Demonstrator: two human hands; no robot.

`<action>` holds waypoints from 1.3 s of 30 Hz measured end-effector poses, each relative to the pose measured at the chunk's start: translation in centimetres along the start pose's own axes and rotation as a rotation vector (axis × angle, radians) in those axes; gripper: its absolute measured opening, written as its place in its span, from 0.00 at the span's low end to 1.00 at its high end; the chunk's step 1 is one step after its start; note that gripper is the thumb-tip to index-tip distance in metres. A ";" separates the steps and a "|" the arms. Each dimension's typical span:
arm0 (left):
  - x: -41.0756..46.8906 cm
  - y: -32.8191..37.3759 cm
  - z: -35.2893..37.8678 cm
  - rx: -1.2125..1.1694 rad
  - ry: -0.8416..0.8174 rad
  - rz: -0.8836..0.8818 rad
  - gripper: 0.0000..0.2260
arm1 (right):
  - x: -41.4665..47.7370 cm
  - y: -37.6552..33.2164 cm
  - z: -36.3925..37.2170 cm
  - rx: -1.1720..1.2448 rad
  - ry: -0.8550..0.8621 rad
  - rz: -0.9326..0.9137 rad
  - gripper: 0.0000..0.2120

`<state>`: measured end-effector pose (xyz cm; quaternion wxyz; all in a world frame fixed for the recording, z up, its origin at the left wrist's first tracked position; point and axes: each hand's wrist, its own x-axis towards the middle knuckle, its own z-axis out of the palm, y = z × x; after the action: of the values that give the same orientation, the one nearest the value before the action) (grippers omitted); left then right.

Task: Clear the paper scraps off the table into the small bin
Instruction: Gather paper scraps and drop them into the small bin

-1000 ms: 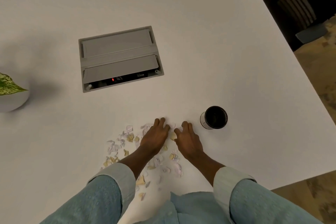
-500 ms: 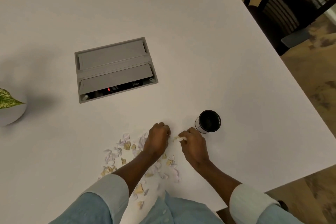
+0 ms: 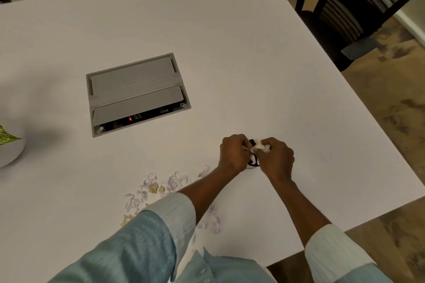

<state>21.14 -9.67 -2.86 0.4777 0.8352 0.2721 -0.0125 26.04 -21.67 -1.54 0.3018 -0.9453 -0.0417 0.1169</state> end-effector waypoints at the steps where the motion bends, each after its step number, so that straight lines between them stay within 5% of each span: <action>1: 0.2 0.1 0.3 0.007 -0.015 0.002 0.08 | 0.2 0.0 0.0 -0.013 -0.025 0.014 0.10; 7: 0.4 -0.2 0.8 0.047 -0.135 0.114 0.11 | 0.4 0.5 0.0 -0.007 -0.070 0.051 0.13; 15: -0.3 -1.2 -0.2 -0.022 -0.042 0.125 0.13 | 0.1 0.3 0.0 -0.095 -0.077 -0.019 0.13; 20: -1.8 -5.4 -2.6 0.185 -0.021 0.046 0.11 | -1.8 0.0 0.2 -0.075 0.005 -0.174 0.07; 23: -3.7 -9.2 -4.4 0.338 0.012 -0.047 0.14 | -4.1 0.5 1.7 0.012 -0.083 -0.317 0.06; 31: -9.3 -16.6 -7.5 0.684 -0.165 -0.195 0.41 | -10.5 4.6 9.3 -0.371 -0.689 -0.376 0.37; 34: -10.5 -17.9 -7.3 0.756 -0.229 -0.167 0.48 | -11.6 5.7 11.0 -0.455 -0.747 -0.379 0.46; 39: -11.5 -19.0 -6.2 0.763 -0.244 -0.106 0.48 | -12.3 5.9 12.3 -0.431 -0.757 -0.476 0.44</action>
<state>1.00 -2.27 -11.34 0.1609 0.9297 0.2319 -0.2365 11.14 -21.46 -12.26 0.0816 -0.8415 -0.3864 0.3687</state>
